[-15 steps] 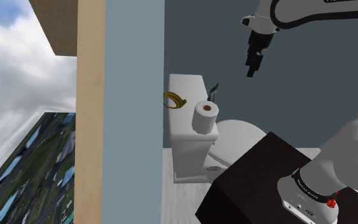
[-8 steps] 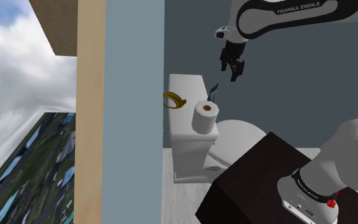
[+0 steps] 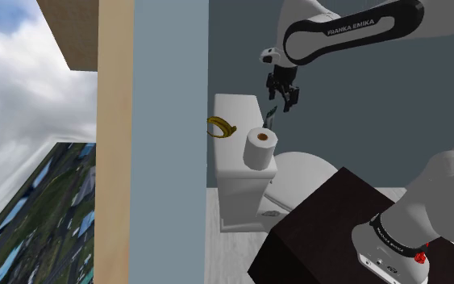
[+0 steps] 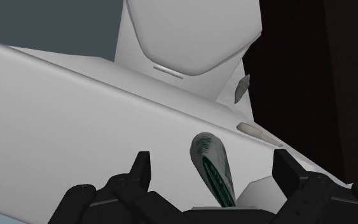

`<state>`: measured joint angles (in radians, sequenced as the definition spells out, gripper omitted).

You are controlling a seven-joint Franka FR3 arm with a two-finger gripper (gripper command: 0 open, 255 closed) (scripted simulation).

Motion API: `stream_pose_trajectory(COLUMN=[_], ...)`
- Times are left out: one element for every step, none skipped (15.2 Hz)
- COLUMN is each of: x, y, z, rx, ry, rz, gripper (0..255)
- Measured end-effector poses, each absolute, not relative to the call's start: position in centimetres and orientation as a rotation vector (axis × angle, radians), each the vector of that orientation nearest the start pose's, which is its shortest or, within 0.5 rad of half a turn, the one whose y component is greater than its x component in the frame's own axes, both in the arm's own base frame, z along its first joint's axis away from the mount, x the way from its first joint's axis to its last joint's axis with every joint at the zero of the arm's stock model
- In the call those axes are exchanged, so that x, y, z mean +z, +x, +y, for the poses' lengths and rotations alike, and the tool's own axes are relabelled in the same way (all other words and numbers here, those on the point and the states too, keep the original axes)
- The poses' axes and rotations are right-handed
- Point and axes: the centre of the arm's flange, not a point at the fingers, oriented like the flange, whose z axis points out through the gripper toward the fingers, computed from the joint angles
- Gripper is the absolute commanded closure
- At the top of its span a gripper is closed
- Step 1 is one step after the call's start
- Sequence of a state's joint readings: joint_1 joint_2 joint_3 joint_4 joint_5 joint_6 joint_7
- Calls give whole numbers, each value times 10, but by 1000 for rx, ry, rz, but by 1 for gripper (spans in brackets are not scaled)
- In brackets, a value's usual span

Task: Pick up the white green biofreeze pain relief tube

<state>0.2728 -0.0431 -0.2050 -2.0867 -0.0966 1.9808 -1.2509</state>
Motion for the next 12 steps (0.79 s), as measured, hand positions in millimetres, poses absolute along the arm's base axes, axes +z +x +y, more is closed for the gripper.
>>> stream_pose_trajectory(x=[433, 429, 427, 426, 426, 426, 426, 426, 426, 426, 426, 426], y=[528, 528, 528, 529, 529, 529, 529, 529, 529, 529, 529, 529], z=[29, 29, 29, 30, 30, 30, 30, 30, 30, 30, 30, 30], rx=[153, 153, 153, 153, 153, 153, 152, 151, 151, 151, 150, 150], ry=[-2462, -2462, -2462, -2462, -2462, -2462, -2462, -2463, -2463, -2463, -2463, -2463], rz=[-1993, -1993, -1993, -1993, -1994, -1994, -1994, -1994, -1994, -1994, -1994, -1994], gripper=[0, 0, 255, 255, 255, 255, 255, 255, 255, 255, 255, 255])
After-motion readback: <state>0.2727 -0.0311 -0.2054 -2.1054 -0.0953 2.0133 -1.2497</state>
